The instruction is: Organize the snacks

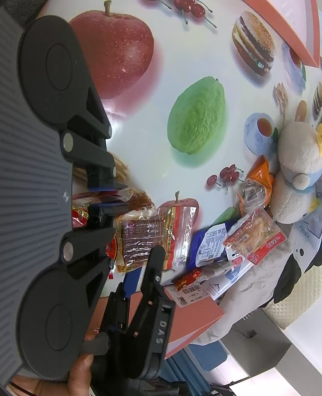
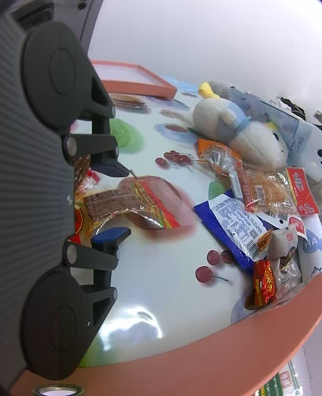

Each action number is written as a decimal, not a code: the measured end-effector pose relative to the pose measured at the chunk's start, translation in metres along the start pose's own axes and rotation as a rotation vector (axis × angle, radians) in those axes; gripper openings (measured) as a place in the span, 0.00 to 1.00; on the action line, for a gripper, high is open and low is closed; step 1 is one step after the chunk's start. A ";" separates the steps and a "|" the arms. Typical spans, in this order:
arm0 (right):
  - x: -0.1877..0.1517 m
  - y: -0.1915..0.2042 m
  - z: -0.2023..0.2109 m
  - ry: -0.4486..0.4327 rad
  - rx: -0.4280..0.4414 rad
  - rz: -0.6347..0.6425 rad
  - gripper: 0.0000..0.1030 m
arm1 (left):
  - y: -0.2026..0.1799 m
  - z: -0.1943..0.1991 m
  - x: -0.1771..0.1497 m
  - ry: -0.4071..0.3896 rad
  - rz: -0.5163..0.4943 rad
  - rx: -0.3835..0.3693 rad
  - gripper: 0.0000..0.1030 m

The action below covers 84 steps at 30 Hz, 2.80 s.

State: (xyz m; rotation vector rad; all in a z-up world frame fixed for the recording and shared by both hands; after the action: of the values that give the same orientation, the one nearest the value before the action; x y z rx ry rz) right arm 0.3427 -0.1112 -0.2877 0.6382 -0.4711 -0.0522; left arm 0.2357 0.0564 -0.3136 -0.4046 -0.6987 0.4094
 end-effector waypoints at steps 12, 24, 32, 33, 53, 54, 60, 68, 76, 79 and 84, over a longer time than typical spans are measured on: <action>-0.006 0.013 0.019 -0.054 -0.069 0.158 0.15 | -0.004 0.015 0.006 -0.033 0.001 -0.011 0.08; -0.006 0.033 0.063 -0.157 -0.229 0.403 0.14 | -0.023 0.025 0.011 -0.050 -0.052 -0.010 0.08; -0.013 0.037 0.082 -0.181 -0.280 0.468 0.14 | -0.040 0.031 0.014 -0.060 -0.099 -0.008 0.08; -0.011 0.038 0.086 -0.187 -0.283 0.472 0.14 | -0.043 0.033 0.016 -0.062 -0.104 -0.008 0.08; 0.042 0.061 0.149 -0.322 -0.252 0.494 0.14 | -0.131 0.068 0.082 -0.190 -0.236 -0.076 0.08; 0.045 0.062 0.153 -0.332 -0.252 0.495 0.14 | -0.135 0.070 0.086 -0.197 -0.242 -0.080 0.08; 0.063 0.064 0.176 -0.390 -0.259 0.501 0.14 | -0.163 0.079 0.104 -0.237 -0.269 -0.115 0.08; 0.086 0.057 0.212 -0.462 -0.311 0.517 0.14 | -0.213 0.081 0.112 -0.258 -0.304 -0.195 0.08; 0.092 0.020 0.227 -0.460 -0.382 0.482 0.14 | -0.260 0.059 0.093 -0.203 -0.357 -0.260 0.08; 0.091 0.000 0.226 -0.441 -0.405 0.460 0.15 | -0.270 0.046 0.082 -0.162 -0.372 -0.274 0.08; 0.090 -0.037 0.221 -0.421 -0.437 0.418 0.15 | -0.282 0.017 0.066 -0.104 -0.389 -0.273 0.08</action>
State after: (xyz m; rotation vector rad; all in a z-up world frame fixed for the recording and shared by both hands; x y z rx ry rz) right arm 0.3303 -0.2818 -0.1178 0.0849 -0.9610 0.1070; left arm 0.3332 -0.1463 -0.1298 -0.4944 -0.9179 -0.0357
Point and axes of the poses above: each gripper's, at about its wrist camera, not at the fingertips, and z roughly against the way its jaws point, y to its left, x to its top, the point moved 6 cm from there along -z, roughly the way its jaws point, and after that the axes turned 5 degrees about -y, right-handed, at the moved point
